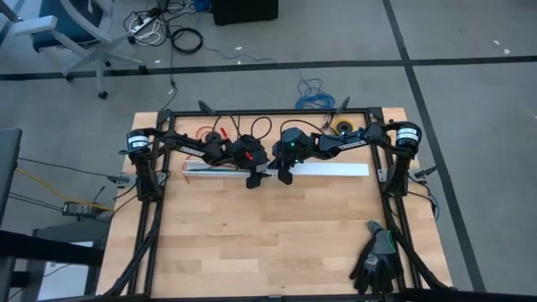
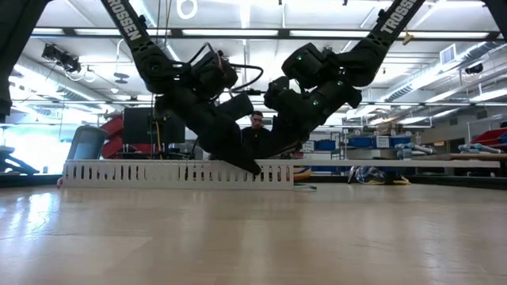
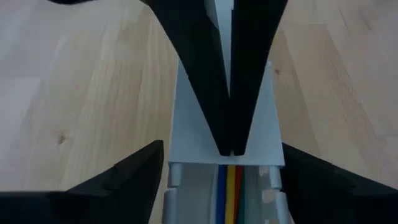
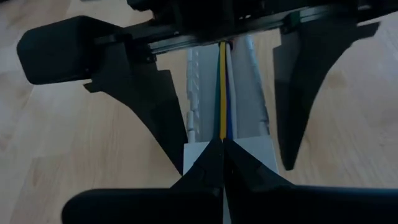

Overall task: Ziptie cables
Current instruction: Close the white cable duct

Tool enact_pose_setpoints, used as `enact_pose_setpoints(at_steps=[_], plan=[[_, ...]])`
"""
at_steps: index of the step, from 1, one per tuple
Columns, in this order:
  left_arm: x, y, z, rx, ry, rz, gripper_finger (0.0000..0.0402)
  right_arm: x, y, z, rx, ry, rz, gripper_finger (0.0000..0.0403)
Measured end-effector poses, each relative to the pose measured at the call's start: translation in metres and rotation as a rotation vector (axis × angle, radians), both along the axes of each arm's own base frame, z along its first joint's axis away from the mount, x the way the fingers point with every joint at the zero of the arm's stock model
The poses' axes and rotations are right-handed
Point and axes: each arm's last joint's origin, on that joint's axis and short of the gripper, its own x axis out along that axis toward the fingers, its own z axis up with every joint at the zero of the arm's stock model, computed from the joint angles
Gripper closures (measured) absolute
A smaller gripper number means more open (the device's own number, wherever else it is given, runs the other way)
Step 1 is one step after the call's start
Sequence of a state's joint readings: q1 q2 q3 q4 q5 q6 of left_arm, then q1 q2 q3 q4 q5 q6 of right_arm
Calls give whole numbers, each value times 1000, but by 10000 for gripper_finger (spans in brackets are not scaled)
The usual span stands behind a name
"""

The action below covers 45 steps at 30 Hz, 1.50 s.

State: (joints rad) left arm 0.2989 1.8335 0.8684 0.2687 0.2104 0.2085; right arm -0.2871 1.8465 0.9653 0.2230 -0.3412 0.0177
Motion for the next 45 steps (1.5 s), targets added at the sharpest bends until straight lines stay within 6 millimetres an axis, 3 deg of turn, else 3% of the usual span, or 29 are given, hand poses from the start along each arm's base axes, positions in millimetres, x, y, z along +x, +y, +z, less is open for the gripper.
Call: enact_pose_setpoints(at_steps=[9,16,26,37,45], plan=[[-8,-1,18,64,11,-4,95,0,-1,0,4,3,-6,403],[-26,-6,1,23,52,26,97,-1,-1,-1,6,15,-10,403],[-46,-12,-8,15,-87,60,98,-1,-1,-1,9,18,-12,403],[-46,-12,-13,23,-82,47,169,-1,-1,-1,14,15,-17,403],[-46,-12,-13,24,-84,47,176,3,-2,2,-12,-41,-19,403]])
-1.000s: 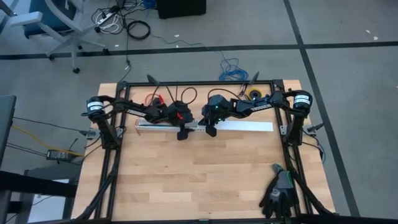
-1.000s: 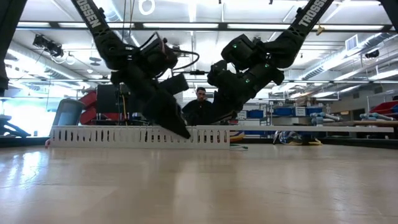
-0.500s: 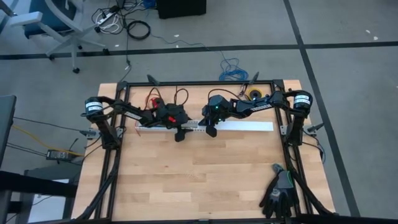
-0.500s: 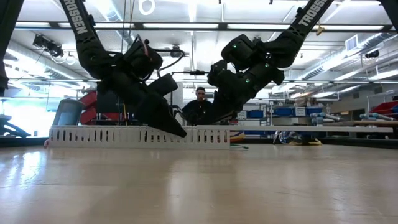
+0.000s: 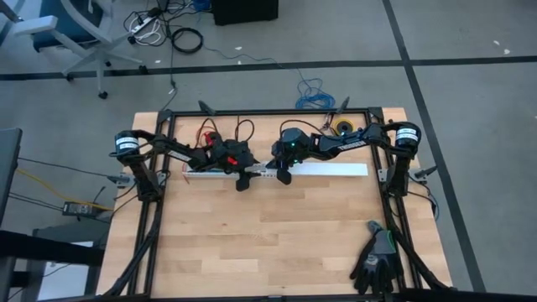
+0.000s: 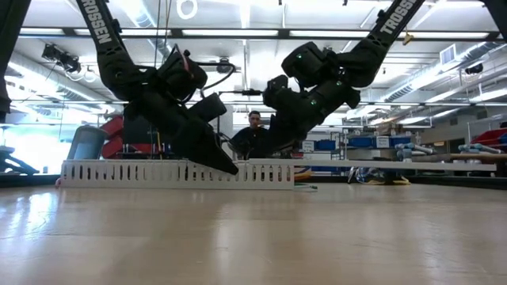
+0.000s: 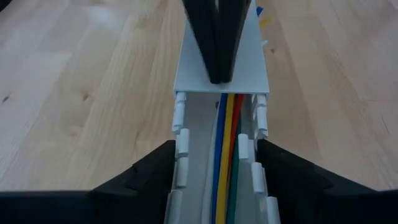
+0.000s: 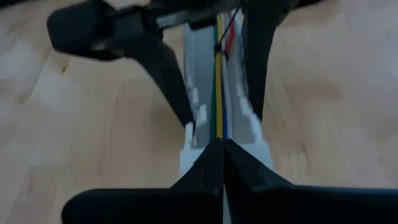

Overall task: Ziptie cables
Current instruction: Close the white cable duct

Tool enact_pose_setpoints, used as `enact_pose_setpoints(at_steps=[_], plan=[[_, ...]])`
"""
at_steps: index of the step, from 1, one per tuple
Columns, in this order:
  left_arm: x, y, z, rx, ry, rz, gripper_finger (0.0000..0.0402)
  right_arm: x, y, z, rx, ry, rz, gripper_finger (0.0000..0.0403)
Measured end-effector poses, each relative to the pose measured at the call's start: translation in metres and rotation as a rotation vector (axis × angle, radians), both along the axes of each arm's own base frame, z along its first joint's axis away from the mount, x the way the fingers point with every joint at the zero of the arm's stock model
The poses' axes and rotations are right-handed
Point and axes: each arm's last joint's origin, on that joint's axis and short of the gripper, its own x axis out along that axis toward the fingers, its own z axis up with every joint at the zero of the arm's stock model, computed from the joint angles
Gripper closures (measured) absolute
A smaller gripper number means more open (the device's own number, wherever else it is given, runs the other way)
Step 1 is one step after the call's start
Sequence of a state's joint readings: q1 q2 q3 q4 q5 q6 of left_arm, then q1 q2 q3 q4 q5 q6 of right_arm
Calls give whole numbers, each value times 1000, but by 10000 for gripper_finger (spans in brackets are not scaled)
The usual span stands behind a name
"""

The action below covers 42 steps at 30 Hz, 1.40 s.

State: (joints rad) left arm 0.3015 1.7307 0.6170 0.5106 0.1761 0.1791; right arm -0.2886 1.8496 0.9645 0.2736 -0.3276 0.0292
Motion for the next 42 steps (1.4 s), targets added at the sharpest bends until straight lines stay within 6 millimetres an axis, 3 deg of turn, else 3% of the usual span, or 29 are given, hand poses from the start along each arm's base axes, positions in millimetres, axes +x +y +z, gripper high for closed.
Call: enact_pose_setpoints(at_steps=[10,16,26,32,42], plan=[[1,0,0,5,-6,5,176,4,1,12,-23,-95,5,403],[0,0,0,4,0,7,176,-13,1,14,3,77,-25,403],[0,0,0,3,5,9,176,-29,6,26,20,187,-28,403],[0,0,0,4,5,9,176,-32,9,21,8,251,-45,403],[0,0,0,6,-4,9,176,-9,6,-9,57,155,-3,403]])
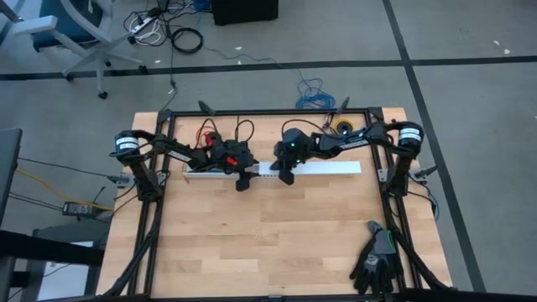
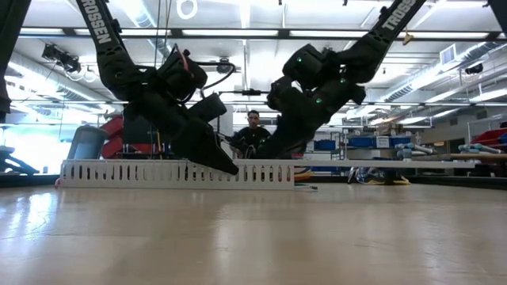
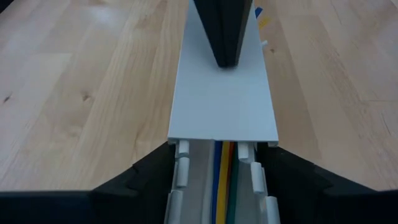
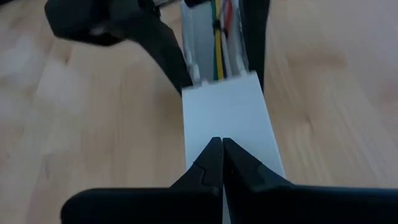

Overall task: Ziptie cables
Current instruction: Close the white cable duct

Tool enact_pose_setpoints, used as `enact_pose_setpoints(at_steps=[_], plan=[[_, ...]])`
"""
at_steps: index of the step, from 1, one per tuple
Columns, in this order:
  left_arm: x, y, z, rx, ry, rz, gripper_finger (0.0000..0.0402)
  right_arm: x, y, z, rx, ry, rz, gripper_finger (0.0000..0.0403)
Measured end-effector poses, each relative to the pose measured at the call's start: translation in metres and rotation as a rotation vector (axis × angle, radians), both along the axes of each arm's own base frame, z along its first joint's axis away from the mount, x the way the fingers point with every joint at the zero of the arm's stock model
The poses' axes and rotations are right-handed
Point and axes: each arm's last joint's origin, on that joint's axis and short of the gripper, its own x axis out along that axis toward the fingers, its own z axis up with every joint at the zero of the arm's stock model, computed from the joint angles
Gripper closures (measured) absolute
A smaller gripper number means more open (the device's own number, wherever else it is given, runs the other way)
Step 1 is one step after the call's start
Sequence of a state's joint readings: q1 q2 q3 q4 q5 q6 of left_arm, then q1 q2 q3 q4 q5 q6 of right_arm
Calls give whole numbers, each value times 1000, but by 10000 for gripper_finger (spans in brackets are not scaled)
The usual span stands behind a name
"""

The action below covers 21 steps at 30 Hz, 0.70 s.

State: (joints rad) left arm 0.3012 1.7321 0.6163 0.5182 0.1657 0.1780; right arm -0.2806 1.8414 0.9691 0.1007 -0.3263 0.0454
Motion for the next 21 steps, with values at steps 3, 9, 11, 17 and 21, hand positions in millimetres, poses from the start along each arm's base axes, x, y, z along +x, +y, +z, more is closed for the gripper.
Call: enact_pose_setpoints(at_steps=[3,9,11,17,21], plan=[[0,0,0,0,0,0,176,2,0,2,-9,-36,-2,403],[0,0,0,2,-6,3,176,4,-2,2,-21,-64,-10,403],[1,0,1,3,-9,5,176,4,-2,2,-21,-64,-10,403],[2,1,1,-31,-13,36,161,4,-3,3,-25,-65,-15,403],[2,1,2,-32,-10,35,128,4,-3,3,-25,-66,-15,403]])
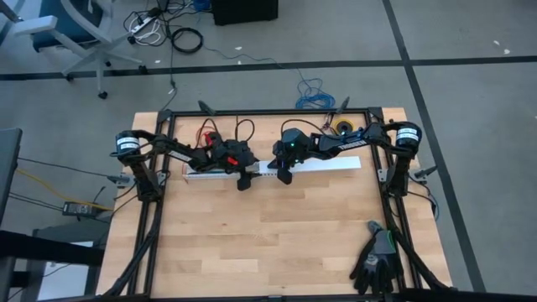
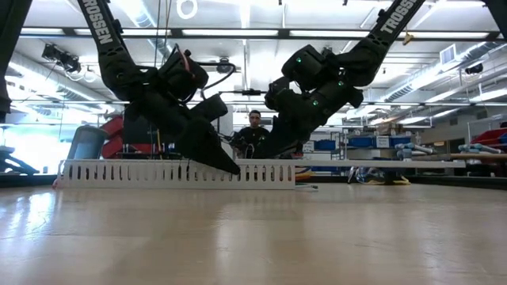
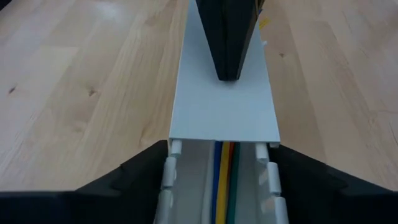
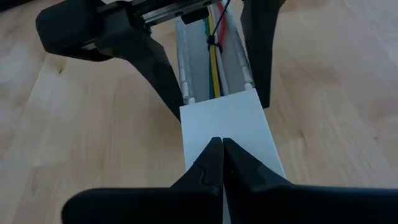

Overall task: Ziptie cables
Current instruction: Close the white cable duct

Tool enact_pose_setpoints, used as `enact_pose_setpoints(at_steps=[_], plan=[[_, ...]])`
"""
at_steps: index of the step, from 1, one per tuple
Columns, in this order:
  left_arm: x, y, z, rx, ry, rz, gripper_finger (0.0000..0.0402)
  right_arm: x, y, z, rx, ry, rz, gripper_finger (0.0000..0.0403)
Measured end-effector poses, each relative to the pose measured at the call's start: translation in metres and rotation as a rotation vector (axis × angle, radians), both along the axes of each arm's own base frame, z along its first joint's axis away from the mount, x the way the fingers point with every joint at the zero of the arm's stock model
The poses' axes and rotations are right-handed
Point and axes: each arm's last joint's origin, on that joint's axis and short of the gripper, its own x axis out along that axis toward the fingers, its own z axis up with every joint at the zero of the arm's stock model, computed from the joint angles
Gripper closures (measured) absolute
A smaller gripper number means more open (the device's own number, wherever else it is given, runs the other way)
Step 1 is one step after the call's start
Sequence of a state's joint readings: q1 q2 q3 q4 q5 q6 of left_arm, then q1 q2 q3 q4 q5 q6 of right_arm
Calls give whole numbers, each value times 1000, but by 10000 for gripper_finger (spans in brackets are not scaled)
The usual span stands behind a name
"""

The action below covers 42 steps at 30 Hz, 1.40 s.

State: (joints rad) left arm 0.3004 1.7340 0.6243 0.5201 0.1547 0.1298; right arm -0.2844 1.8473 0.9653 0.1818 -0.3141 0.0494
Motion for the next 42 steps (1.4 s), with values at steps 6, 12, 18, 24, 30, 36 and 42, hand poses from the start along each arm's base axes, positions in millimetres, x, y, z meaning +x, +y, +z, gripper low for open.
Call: enact_pose_setpoints(at_steps=[6,12,18,24,30,36,42], plan=[[1,0,6,16,-32,-2,98,0,0,0,0,-1,-1,403],[-6,-1,32,93,-115,-2,100,0,-2,-1,0,5,-12,403],[-29,-8,33,69,-116,17,106,-2,-5,-1,8,14,-17,403],[-45,-15,13,-38,-80,65,106,-3,-6,-1,5,16,-21,403],[-47,-16,11,-39,-77,71,106,-3,-6,-1,4,14,-22,403],[-44,-15,-3,-67,-28,84,106,-3,-6,-1,3,14,-22,403],[-38,-13,-11,-76,-73,96,106,-2,-6,-1,3,10,-20,403]])
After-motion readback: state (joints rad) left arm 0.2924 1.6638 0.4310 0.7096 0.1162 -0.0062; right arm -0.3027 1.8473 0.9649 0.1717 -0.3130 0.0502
